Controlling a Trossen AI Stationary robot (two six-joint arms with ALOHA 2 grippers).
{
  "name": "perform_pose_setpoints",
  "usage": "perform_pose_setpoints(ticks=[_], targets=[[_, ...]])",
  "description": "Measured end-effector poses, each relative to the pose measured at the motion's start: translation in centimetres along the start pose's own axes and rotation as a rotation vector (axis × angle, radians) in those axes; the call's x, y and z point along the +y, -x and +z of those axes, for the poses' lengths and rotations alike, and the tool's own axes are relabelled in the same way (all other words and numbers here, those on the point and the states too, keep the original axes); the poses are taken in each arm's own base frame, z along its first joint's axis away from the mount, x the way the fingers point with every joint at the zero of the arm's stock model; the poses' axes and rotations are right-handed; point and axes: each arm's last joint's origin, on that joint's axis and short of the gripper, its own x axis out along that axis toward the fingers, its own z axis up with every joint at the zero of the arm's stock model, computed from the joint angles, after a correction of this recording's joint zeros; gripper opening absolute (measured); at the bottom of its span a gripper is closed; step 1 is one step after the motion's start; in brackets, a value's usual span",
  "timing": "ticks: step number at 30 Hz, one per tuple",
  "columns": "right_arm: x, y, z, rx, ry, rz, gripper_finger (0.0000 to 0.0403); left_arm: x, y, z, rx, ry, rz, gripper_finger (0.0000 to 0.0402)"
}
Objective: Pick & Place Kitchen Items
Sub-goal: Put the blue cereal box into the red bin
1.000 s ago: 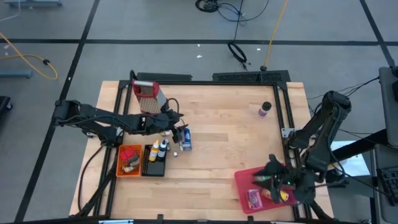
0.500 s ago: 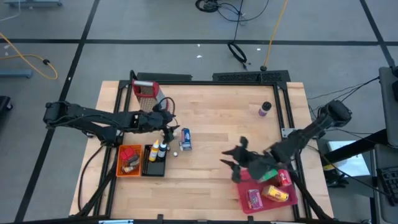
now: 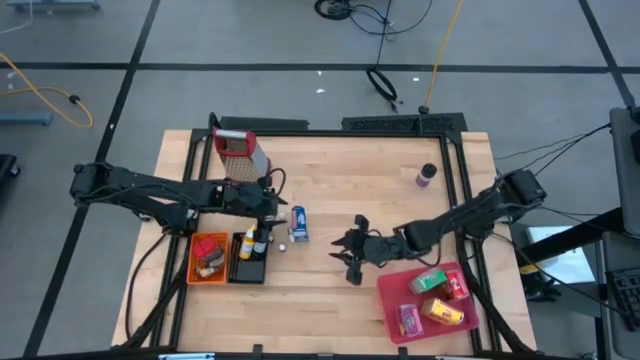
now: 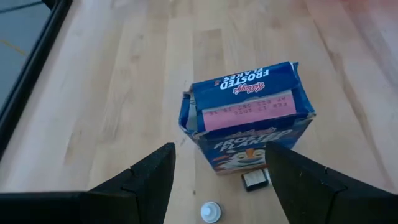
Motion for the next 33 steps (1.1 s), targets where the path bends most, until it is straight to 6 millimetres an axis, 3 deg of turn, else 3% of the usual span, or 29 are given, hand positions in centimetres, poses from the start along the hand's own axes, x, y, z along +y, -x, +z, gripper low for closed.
perform_pose_setpoints(ticks=[5, 14, 22, 33], targets=[[-0.7, -1.2, 0.3, -0.033, 0.009, 0.028, 0.0134, 0.0, -0.1, 0.0, 0.001, -0.037, 0.0, 0.0253], [-2.1, -2.4, 0.7, -0.076, 0.009, -0.009, 0.0134, -0.1, -2.8, -0.8, 0.078, -0.05, 0.041, 0.0253], [-3.6, -2.9, 1.2, -0.063, 0.004, 0.011, 0.0134, 0.3, -3.8, -0.2, -0.013, -0.074, -0.007, 0.0253], [-5.0, -5.9, -0.4, -0.06, -0.017, 0.006, 0.0134, 0.3, -5.4, -0.9, 0.016, -0.047, -0.051, 0.0253]])
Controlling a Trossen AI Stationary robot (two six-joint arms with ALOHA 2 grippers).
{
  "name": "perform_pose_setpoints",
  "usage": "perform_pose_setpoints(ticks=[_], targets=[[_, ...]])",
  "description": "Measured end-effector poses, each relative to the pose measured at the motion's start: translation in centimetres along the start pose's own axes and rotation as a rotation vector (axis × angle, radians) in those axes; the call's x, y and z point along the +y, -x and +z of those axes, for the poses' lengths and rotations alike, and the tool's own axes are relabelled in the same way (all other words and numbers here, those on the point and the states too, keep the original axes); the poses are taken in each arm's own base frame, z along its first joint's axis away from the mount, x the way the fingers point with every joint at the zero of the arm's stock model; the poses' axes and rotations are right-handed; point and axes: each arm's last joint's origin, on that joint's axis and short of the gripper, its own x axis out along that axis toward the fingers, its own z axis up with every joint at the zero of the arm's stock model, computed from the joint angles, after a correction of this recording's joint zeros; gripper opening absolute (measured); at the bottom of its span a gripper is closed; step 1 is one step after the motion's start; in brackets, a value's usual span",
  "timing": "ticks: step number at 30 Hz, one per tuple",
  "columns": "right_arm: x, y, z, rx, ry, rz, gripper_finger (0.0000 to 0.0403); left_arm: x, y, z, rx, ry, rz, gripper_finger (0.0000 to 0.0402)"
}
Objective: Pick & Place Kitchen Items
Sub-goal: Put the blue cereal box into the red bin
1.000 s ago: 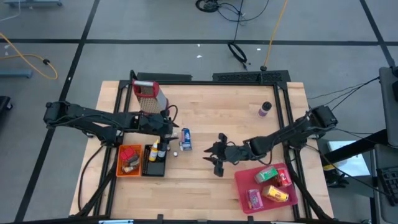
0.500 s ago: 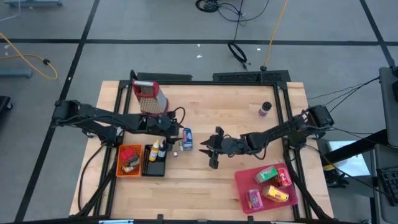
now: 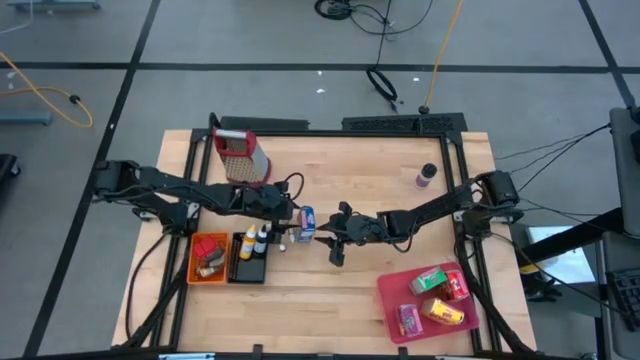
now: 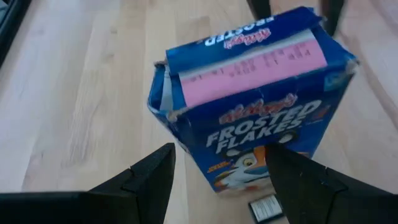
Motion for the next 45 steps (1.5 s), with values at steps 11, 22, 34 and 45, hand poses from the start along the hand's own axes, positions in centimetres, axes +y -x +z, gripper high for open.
perform_pose_setpoints(ticks=[11, 22, 34, 45], targets=[[-0.4, -2.3, -0.8, -0.088, -0.041, 0.026, 0.0135, 0.1, -0.1, 0.1, -0.014, 0.031, 0.008, 0.0253], [-1.0, -2.7, -1.3, -0.092, -0.076, -0.081, 0.0135, 0.0, -0.1, 0.2, -0.024, 0.118, -0.008, 0.0253], [-1.0, -2.6, -1.7, -0.08, -0.088, -0.168, 0.0119, -0.2, -0.1, 0.3, -0.036, 0.138, -0.046, 0.0253], [-1.0, -2.6, -1.8, -0.071, -0.07, -0.169, 0.0004, -0.1, -0.1, 0.3, -0.032, 0.149, -0.043, 0.0253]])
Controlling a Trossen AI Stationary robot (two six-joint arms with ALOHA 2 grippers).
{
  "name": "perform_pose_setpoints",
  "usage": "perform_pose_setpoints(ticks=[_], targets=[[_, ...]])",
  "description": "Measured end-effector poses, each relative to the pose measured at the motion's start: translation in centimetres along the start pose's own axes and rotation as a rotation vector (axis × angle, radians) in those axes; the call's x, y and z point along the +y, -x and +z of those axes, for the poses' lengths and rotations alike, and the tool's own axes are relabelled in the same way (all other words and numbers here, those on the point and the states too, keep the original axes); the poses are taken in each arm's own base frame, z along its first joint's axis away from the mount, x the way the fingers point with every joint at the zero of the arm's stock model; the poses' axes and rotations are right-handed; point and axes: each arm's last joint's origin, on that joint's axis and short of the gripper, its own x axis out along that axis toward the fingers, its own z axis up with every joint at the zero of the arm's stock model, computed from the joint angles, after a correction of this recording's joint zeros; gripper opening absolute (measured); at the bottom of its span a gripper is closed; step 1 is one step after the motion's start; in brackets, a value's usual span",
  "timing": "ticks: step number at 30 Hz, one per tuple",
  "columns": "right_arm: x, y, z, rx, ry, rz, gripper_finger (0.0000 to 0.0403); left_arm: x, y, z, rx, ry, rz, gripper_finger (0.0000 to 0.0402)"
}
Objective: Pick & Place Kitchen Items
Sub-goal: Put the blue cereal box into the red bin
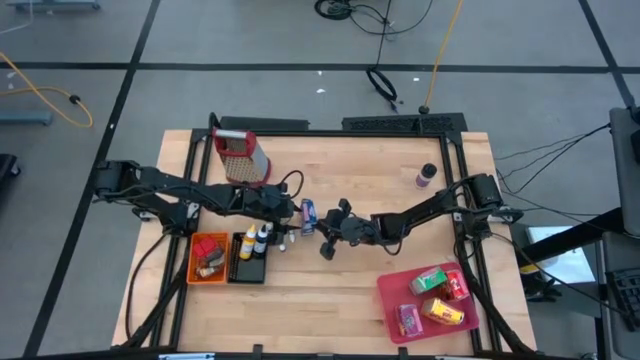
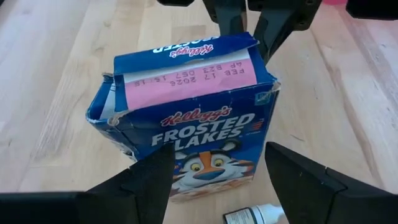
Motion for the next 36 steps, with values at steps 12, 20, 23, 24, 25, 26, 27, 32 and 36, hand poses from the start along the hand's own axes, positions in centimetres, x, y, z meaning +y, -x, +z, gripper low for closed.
perform_pose_setpoints(ticks=[12, 20, 23, 24, 25, 26, 27, 32, 36], targets=[[0.8, 4.8, 2.9, 0.111, 0.082, 0.012, 0.0001, 0.4, 0.0, -0.1, 0.02, 0.058, 0.142, 0.0253], [3.7, 11.1, 4.8, 0.113, 0.127, 0.115, 0.0001, 0.4, 0.0, -0.1, 0.011, 0.109, 0.147, 0.0253], [4.6, 14.0, 4.9, 0.119, 0.118, 0.116, 0.0, 0.4, 0.0, -0.1, 0.01, 0.128, 0.146, 0.0253], [4.9, 15.0, 4.8, 0.123, 0.112, 0.108, 0.0, 0.4, 0.0, -0.1, 0.01, 0.134, 0.146, 0.0253], [5.3, 16.0, 4.6, 0.126, 0.109, 0.103, 0.0, 0.4, 0.0, -0.1, 0.01, 0.138, 0.146, 0.0253], [5.6, 17.0, 4.4, 0.125, 0.103, 0.1, 0.0, 0.4, 0.0, -0.1, 0.009, 0.139, 0.145, 0.0253], [5.9, 18.0, 4.3, 0.119, 0.094, 0.095, 0.0, 0.3, 0.0, -0.1, 0.009, 0.14, 0.144, 0.0253], [7.5, 22.3, 3.3, 0.073, 0.05, 0.116, 0.0, 0.0, 0.0, 0.0, 0.009, 0.133, 0.136, 0.0253], [8.4, 25.0, 2.3, 0.053, 0.033, 0.143, 0.0, -0.1, 0.0, 0.0, 0.008, 0.13, 0.131, 0.0253]])
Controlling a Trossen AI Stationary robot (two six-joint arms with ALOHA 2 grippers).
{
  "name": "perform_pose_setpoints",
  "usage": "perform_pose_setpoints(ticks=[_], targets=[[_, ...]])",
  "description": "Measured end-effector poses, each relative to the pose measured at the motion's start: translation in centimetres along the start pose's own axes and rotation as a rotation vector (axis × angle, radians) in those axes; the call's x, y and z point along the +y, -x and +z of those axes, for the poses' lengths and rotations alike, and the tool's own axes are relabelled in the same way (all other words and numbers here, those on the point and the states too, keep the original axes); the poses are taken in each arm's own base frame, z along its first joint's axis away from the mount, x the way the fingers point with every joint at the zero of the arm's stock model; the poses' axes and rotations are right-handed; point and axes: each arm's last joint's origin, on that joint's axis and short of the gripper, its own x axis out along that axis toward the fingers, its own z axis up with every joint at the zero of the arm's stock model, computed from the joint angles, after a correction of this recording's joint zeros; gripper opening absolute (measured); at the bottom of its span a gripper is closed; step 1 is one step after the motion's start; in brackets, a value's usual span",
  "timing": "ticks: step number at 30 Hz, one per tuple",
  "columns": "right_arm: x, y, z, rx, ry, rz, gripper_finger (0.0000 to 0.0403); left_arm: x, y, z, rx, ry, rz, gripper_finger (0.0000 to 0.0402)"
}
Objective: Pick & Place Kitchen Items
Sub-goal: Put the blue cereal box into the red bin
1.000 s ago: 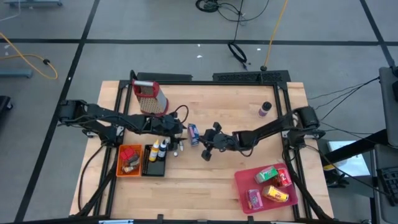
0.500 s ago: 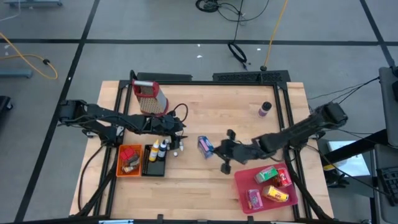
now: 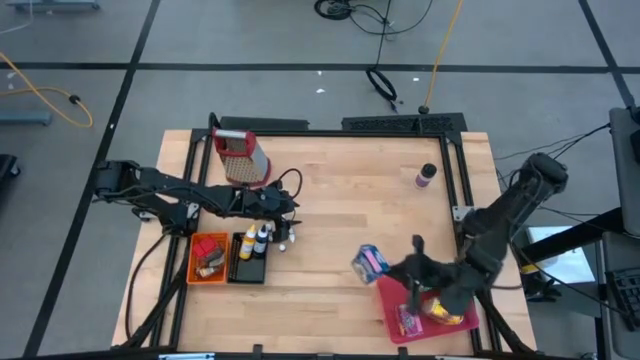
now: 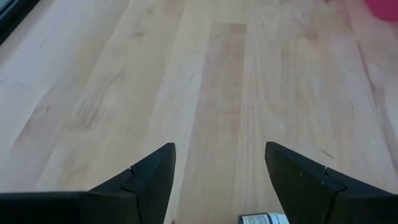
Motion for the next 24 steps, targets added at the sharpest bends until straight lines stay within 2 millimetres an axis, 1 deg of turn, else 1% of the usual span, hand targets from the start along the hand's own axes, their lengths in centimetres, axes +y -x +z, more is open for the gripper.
perform_pose_setpoints(ticks=[6, 10, 13, 18, 24], targets=[[1.1, 2.7, -2.1, 0.047, 0.019, 0.055, 0.0, 0.0, 0.0, 0.0, -0.001, 0.014, -0.001, 0.0253], [1.2, 4.3, -3.6, 0.107, 0.049, 0.078, 0.0, 0.0, 0.0, 0.0, 0.0, 0.017, -0.001, 0.0253], [0.9, 5.3, -4.5, 0.143, 0.033, 0.062, 0.0, 0.0, 0.0, 0.0, -0.001, 0.018, -0.001, 0.0253], [0.2, 6.3, -5.4, 0.186, 0.001, 0.026, 0.0, 0.0, 0.0, 0.0, -0.003, 0.022, -0.001, 0.0253], [0.0, 6.8, -5.7, 0.199, -0.037, 0.018, 0.0, 0.0, 0.0, 0.1, -0.01, 0.022, -0.001, 0.0253]])
